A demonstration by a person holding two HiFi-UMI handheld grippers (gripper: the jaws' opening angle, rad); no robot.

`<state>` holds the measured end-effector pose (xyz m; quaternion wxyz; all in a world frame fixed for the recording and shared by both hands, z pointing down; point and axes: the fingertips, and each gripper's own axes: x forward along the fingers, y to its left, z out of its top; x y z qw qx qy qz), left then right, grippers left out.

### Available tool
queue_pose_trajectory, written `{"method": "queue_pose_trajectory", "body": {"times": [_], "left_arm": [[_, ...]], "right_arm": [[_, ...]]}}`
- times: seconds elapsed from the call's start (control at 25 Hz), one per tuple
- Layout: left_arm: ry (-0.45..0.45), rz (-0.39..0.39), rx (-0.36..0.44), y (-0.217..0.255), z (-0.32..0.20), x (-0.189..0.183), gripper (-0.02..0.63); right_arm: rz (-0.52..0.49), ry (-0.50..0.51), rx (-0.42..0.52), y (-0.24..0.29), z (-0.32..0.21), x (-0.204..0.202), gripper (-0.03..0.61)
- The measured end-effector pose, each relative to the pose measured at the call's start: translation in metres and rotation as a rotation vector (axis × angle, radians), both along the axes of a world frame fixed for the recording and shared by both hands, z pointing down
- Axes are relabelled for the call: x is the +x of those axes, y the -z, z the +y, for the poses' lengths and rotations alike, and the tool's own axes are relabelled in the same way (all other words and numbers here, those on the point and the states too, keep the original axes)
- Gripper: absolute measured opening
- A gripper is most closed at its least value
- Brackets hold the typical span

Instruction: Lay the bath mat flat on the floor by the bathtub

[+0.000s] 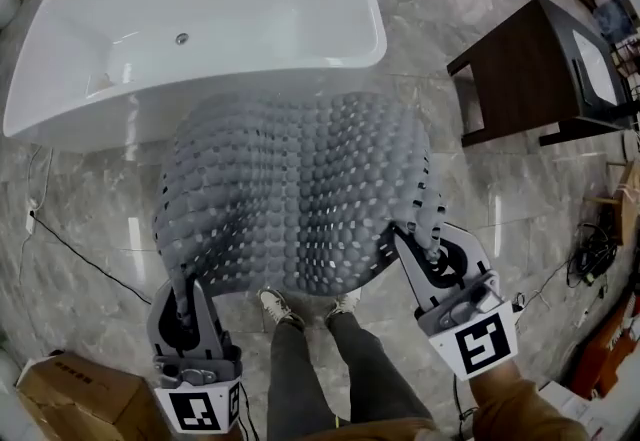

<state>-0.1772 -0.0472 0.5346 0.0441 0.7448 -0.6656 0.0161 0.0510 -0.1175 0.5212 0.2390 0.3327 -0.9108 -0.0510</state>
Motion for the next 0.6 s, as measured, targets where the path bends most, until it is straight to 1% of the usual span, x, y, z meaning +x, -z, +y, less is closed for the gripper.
{"method": "queue_pose_trajectory", "body": {"times": [0.16,0.36,0.6], "left_arm": [[-0.027,-0.024,-0.023,0.006,-0.003,0.007,0.054],[-0.003,-0.056,-0.038,0.020,0.001,0.009,0.054],[0.003,-0.077,-0.033,0.017,0.002,0.012,0.054]], "right_arm": [[-0.002,-0.005,-0.013,0.001,0.001,0.000,0.035],[-0.028,0.024,-0.011,0.007,0.001,-0.003,0.035],[-0.009,0.061,0.013,-0.002,0.001,0.002,0.035]]}}
